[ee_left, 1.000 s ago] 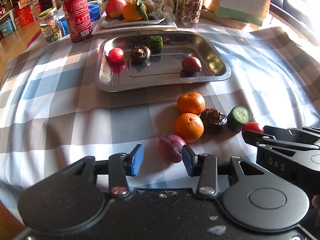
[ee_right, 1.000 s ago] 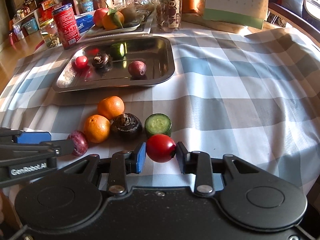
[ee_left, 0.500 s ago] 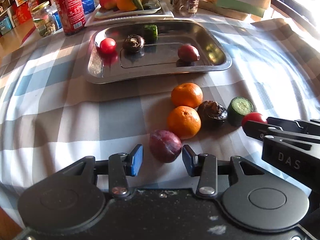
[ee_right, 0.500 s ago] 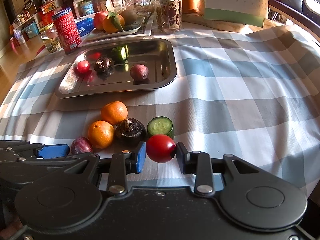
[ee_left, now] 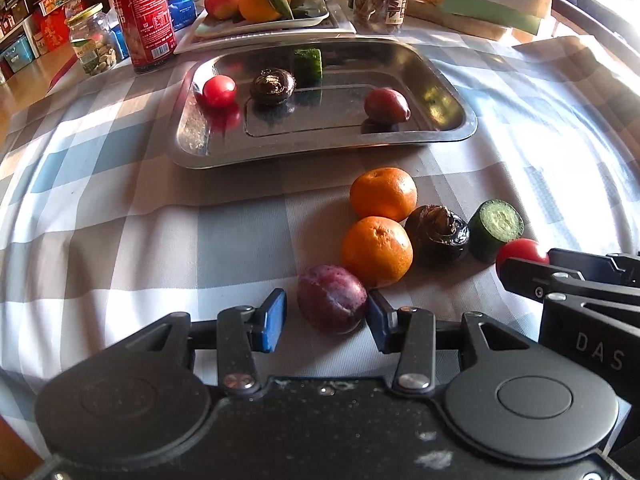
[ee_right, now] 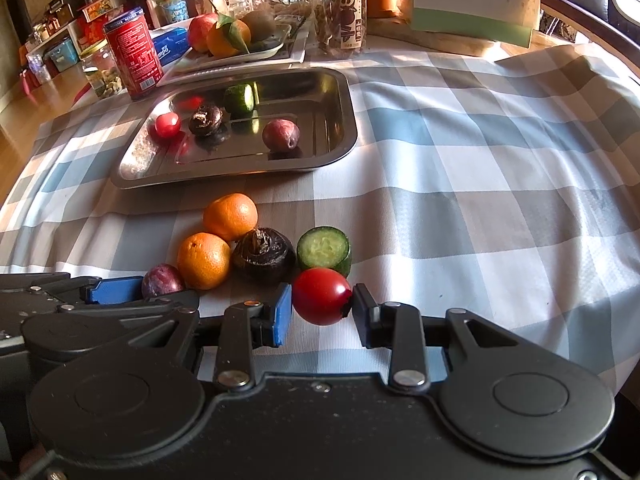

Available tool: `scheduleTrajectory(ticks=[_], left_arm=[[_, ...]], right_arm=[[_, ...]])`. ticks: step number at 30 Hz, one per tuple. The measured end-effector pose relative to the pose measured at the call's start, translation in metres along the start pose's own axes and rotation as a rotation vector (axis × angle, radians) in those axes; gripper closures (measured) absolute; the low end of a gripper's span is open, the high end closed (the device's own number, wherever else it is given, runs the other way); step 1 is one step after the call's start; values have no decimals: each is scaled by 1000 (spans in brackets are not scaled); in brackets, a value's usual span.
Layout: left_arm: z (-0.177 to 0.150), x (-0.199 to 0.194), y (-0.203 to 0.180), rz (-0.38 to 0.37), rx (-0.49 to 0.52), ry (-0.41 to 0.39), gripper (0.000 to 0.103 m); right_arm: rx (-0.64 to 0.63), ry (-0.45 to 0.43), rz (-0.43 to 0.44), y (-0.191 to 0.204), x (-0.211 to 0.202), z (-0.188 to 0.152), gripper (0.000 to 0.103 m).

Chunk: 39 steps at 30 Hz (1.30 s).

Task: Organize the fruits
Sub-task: 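Grasp the red cherry tomato with the right tool while the left tool grasps a red plum, then carry the plum in the left tool while the right tool carries the tomato over the tray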

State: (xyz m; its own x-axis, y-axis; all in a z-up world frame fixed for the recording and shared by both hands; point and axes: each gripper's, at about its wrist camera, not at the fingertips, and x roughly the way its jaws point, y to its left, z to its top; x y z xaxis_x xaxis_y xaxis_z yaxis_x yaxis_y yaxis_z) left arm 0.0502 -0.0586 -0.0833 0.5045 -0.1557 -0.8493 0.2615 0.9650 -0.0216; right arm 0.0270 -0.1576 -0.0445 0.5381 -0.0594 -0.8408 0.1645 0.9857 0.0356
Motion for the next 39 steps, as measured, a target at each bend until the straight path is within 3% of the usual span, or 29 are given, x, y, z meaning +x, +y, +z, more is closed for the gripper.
scheduleTrajectory(ticks=[4, 6, 11, 19, 30, 39], left_arm=[[-1, -2, -1, -2, 7, -14, 58], [-1, -3, 0, -18, 8, -19, 67], [-2, -7, 7, -65, -54, -7, 67], [5, -25, 10, -34, -65, -95, 67], [10, -31, 23, -9, -137, -98, 67], [17, -48, 29, 8, -168, -143, 67]], right_arm=[[-13, 13, 9, 2, 1, 0, 60], [-23, 19, 8, 4, 1, -1, 60], [-41, -19, 30, 9, -10, 0, 60], [-43, -84, 49, 11, -23, 6, 60], [5, -61, 54, 8, -20, 12, 60], [13, -94, 45, 11, -26, 17, 60]])
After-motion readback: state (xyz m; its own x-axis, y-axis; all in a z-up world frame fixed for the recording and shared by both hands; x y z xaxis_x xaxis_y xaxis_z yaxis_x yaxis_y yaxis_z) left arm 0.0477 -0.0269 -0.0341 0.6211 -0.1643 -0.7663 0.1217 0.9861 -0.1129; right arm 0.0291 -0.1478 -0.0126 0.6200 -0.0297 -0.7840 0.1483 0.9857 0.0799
